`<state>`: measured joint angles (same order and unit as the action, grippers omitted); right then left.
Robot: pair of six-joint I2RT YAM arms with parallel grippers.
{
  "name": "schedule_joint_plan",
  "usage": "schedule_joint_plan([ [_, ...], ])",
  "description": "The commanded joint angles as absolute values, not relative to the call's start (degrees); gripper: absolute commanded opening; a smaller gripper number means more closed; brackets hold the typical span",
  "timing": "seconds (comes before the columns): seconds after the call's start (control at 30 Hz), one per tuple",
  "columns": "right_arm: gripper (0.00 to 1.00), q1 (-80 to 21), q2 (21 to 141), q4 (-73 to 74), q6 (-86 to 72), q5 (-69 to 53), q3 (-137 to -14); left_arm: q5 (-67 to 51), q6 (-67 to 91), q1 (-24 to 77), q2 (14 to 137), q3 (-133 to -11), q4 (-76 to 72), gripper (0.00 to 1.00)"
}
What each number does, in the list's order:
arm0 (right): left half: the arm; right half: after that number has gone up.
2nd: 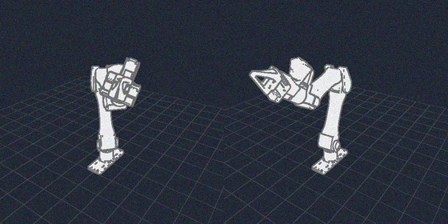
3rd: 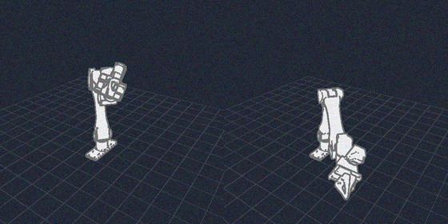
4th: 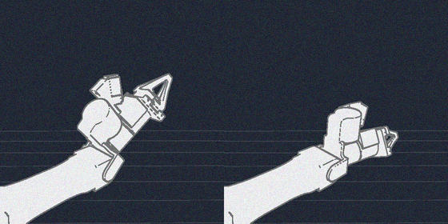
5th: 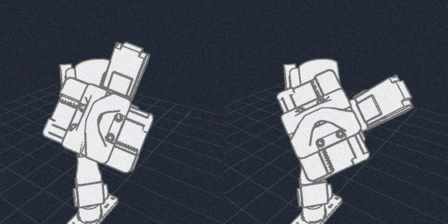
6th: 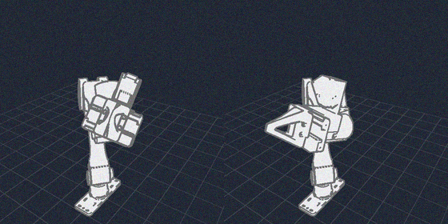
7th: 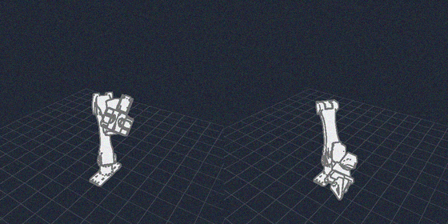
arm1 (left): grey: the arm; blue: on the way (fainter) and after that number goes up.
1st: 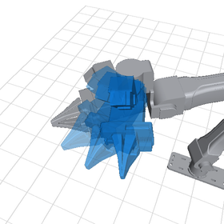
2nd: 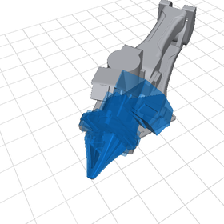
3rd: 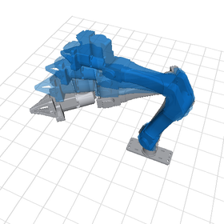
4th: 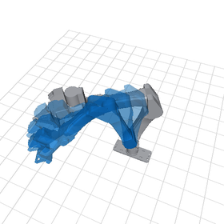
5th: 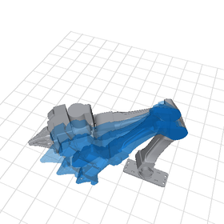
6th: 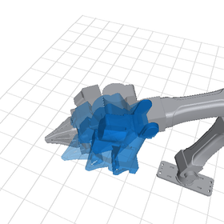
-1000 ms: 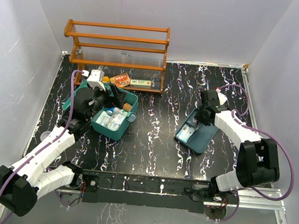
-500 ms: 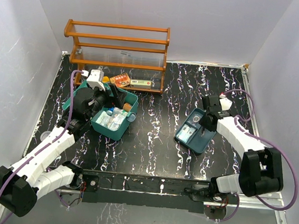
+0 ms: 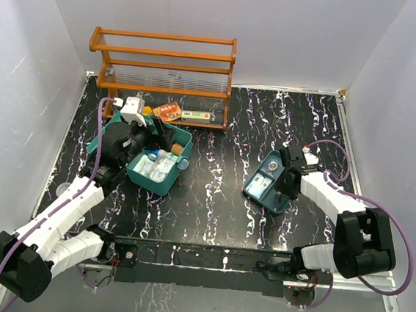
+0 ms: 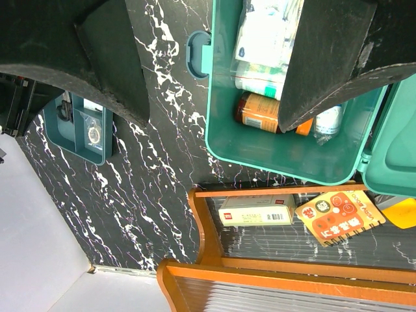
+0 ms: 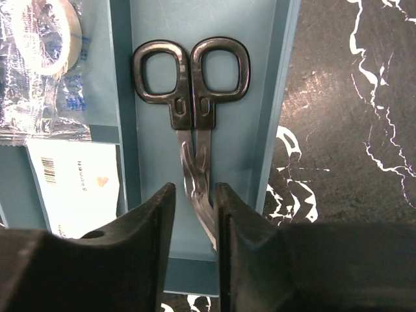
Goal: Organize the medicine kit
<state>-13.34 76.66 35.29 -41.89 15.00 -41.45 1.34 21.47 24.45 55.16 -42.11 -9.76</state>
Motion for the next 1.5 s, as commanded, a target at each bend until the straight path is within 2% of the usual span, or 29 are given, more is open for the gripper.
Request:
schedule_joint_plan([
  [0.0, 0.33, -13.1, 76.2, 35.1, -41.7, 17.7, -44.1, 2.1, 20.7, 24.2, 53.6, -43.0, -9.3, 0.79],
  [0.17, 0.36, -13.1, 73.4, 36.2, -40.3, 18.4, -46.8, 3.5, 18.3, 24.2, 54.8, -45.5, -4.9, 0.80],
  [0.37, 0.37, -13.8, 74.7, 34.9, -39.8, 13.8, -48.3, 6.1, 14.9, 24.2, 58.6, -50.8, 4.4, 0.83],
  [0.47, 0.35, -14.1, 76.5, 33.5, -40.3, 12.7, -48.0, 8.1, 13.7, 24.2, 61.2, -53.7, 9.0, 0.89],
  [0.53, 0.34, -14.3, 77.8, 32.4, -40.3, 11.7, -47.9, 9.1, 13.2, 24.2, 62.5, -55.0, 11.0, 0.98],
  [0.8, 0.29, -14.9, 82.5, 29.6, -39.9, 10.4, -48.1, 7.9, 13.5, 24.1, 63.0, -54.6, 10.7, 0.99],
  [0.93, 0.23, -15.2, 84.0, 29.4, -39.9, 12.0, -47.9, 7.8, 14.7, 24.0, 63.7, -54.8, 11.1, 0.99],
  [1.07, 0.12, -15.4, 84.9, 30.2, -39.7, 14.1, -47.9, 7.7, 17.2, 23.1, 66.3, -57.0, 14.2, 0.99],
  [1.33, 0.00, -15.6, 86.8, 31.4, -38.0, 15.1, -48.9, 4.0, 19.1, 20.0, 70.5, -59.2, 17.1, 0.99],
  [1.47, 0.00, -15.7, 85.1, 32.3, -37.3, 16.5, -48.9, 3.1, 19.2, 18.1, 73.7, -61.1, 20.2, 0.99],
])
